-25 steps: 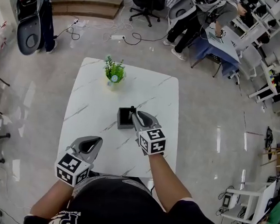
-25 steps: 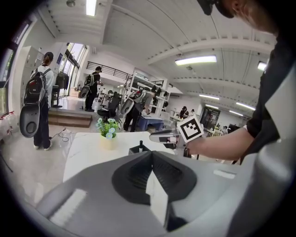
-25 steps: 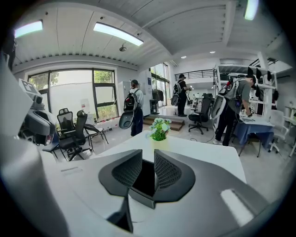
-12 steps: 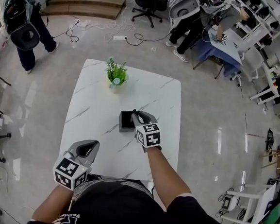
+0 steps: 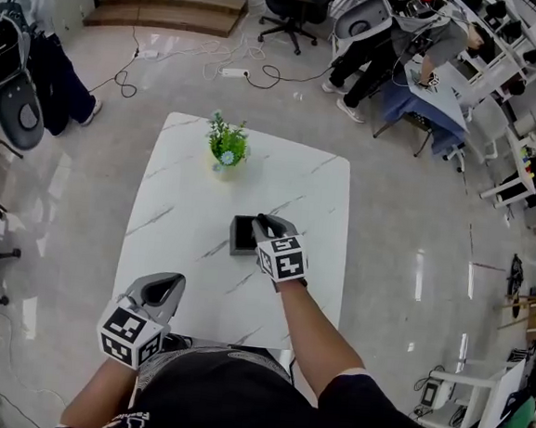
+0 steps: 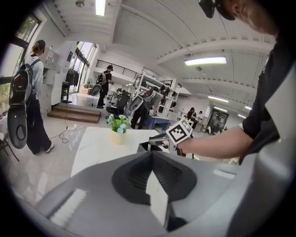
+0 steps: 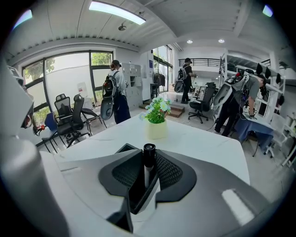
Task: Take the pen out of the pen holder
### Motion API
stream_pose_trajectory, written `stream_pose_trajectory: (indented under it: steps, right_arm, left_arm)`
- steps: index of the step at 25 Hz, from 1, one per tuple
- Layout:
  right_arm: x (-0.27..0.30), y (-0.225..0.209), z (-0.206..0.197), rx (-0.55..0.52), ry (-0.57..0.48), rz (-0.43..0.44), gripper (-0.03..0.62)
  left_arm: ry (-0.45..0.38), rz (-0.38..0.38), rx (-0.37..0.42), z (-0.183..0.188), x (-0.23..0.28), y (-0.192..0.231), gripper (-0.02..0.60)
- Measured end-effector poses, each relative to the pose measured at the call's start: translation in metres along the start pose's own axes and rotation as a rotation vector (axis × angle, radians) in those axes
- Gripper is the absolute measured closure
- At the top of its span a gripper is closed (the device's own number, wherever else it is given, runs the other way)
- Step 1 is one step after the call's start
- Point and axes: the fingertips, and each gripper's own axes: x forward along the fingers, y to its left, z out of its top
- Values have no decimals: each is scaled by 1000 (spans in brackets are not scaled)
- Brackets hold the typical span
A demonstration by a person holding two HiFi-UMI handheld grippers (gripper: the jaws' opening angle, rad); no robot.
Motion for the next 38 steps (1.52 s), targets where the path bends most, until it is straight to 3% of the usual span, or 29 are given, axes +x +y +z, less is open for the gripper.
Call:
stream_pose_trajectory:
  steps: [12, 24, 38]
  right_arm:
    - [5, 4, 5, -8, 8, -20, 531]
    - [-36, 14, 46, 17, -134, 13, 530]
    - [-132, 33, 108, 34, -308, 37, 528]
  left_arm:
    - [-1, 17, -11, -2, -7, 4, 525]
    - [-19, -20, 26, 7, 0, -6, 525]
    - [-73, -74, 97, 29, 5, -29, 525]
